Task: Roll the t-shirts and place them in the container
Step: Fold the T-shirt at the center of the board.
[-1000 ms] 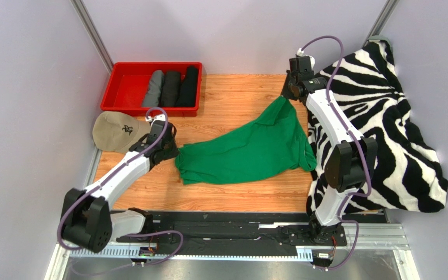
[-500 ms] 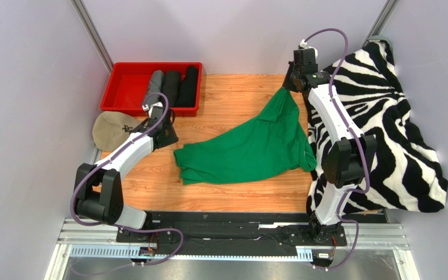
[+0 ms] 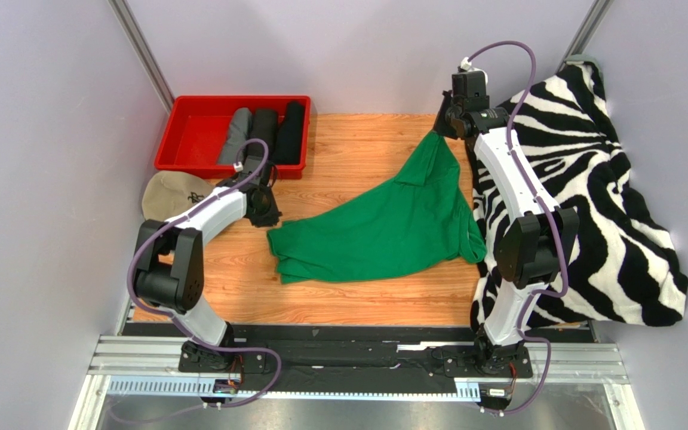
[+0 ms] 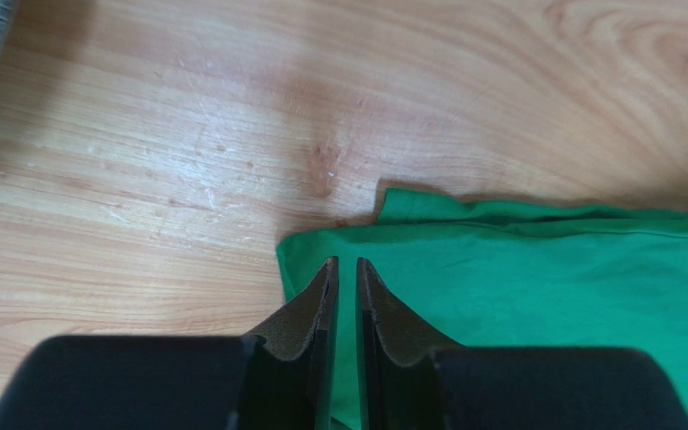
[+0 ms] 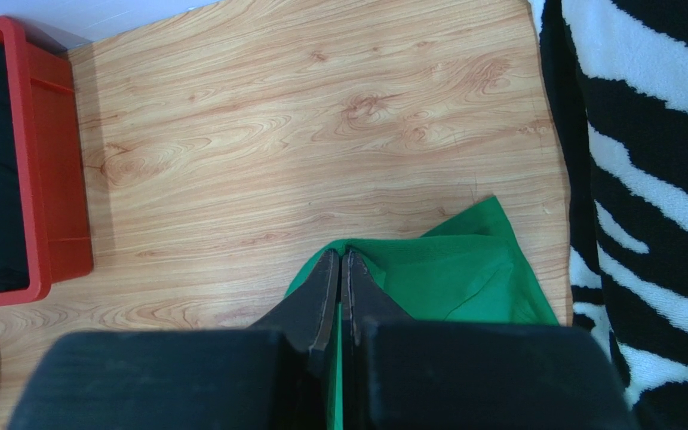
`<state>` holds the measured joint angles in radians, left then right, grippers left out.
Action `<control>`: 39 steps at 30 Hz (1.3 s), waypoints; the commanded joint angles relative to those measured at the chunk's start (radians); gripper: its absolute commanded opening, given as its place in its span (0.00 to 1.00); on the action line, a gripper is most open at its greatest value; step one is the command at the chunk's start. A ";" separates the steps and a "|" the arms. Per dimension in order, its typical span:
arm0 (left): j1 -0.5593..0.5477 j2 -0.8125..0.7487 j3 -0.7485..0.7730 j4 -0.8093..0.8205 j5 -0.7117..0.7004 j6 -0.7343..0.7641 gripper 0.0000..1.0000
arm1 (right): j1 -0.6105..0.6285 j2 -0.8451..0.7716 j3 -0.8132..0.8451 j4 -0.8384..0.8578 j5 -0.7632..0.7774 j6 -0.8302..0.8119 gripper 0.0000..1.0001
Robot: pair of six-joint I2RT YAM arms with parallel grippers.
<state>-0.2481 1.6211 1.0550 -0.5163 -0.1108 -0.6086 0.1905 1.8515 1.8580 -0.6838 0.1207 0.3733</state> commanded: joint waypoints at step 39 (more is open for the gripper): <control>0.024 0.105 0.065 -0.050 -0.035 0.135 0.43 | -0.019 -0.017 0.069 -0.008 -0.059 0.010 0.00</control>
<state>-0.2329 1.6939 1.0809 -0.5755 -0.1509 -0.5087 0.1768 1.8515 1.8729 -0.7090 0.0719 0.3805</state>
